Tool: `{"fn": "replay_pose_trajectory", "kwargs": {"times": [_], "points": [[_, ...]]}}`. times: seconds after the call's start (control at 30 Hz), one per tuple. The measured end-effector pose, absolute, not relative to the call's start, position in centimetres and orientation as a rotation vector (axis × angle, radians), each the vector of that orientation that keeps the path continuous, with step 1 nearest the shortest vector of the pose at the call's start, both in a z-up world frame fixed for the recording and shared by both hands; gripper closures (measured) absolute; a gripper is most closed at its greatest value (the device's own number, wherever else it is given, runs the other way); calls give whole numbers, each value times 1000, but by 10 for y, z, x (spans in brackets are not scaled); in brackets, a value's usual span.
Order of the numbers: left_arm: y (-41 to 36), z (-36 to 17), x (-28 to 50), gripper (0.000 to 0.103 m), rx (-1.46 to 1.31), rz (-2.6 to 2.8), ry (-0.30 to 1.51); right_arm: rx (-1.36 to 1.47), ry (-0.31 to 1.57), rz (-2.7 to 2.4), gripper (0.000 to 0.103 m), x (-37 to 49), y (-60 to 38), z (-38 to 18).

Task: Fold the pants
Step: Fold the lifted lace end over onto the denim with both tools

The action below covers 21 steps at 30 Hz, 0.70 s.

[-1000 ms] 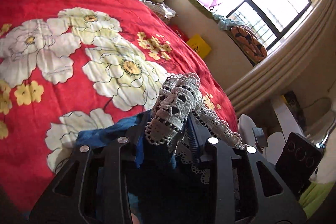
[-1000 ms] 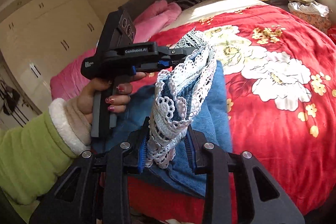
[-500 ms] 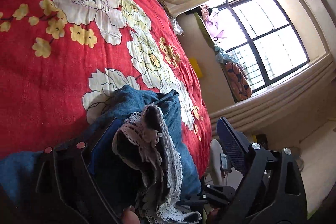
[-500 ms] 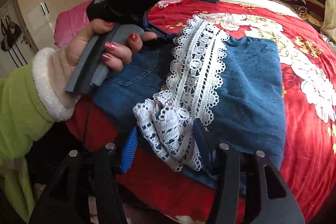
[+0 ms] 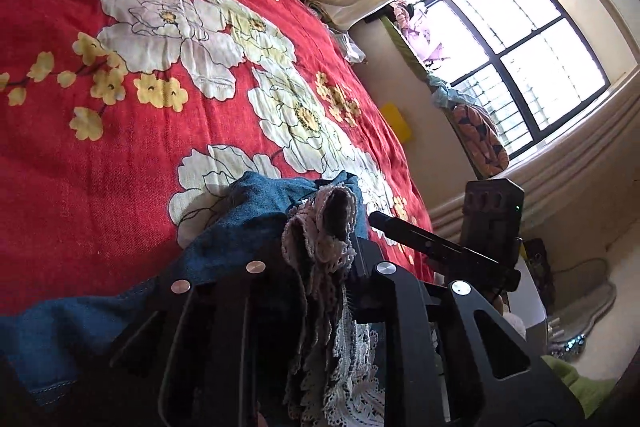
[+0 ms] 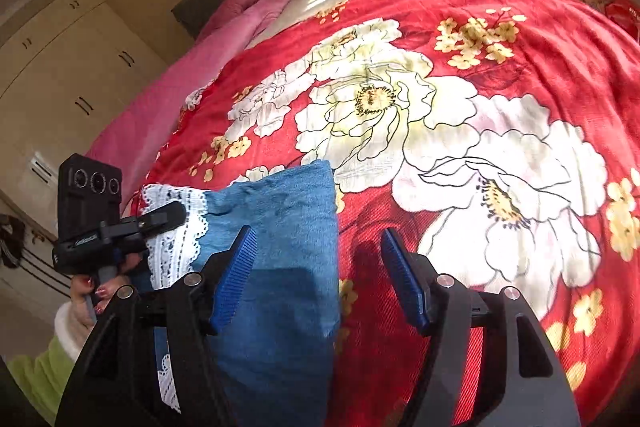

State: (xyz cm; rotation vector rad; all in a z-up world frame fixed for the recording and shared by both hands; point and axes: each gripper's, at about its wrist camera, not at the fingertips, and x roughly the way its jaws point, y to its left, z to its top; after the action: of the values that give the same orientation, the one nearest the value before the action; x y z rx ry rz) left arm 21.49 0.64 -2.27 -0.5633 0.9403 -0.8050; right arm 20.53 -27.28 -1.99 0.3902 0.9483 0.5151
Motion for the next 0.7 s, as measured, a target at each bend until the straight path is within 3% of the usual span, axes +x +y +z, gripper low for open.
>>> {"fn": "replay_pose_trajectory", "kwargs": {"times": [0.03,0.1,0.17,0.27,0.43,0.53,0.63,0.7], "points": [[8,-18,215,91,-555,-808,921,401,958,532,45,211,-270,-22],[9,-11,219,91,-528,-796,893,433,979,536,70,223,-268,-29],[9,-18,227,91,-499,-742,927,490,996,556,77,232,-267,-38],[11,-38,231,88,-491,-683,996,436,1002,522,79,235,-258,-44],[21,-48,229,74,-502,-645,1028,299,972,477,76,227,-243,-43],[31,-36,220,52,-534,-645,996,313,941,467,72,216,-248,-31],[43,-18,204,38,-543,-623,949,313,887,481,54,192,-255,-14],[49,-5,193,37,-551,-611,926,305,864,493,53,174,-257,-7]]}}
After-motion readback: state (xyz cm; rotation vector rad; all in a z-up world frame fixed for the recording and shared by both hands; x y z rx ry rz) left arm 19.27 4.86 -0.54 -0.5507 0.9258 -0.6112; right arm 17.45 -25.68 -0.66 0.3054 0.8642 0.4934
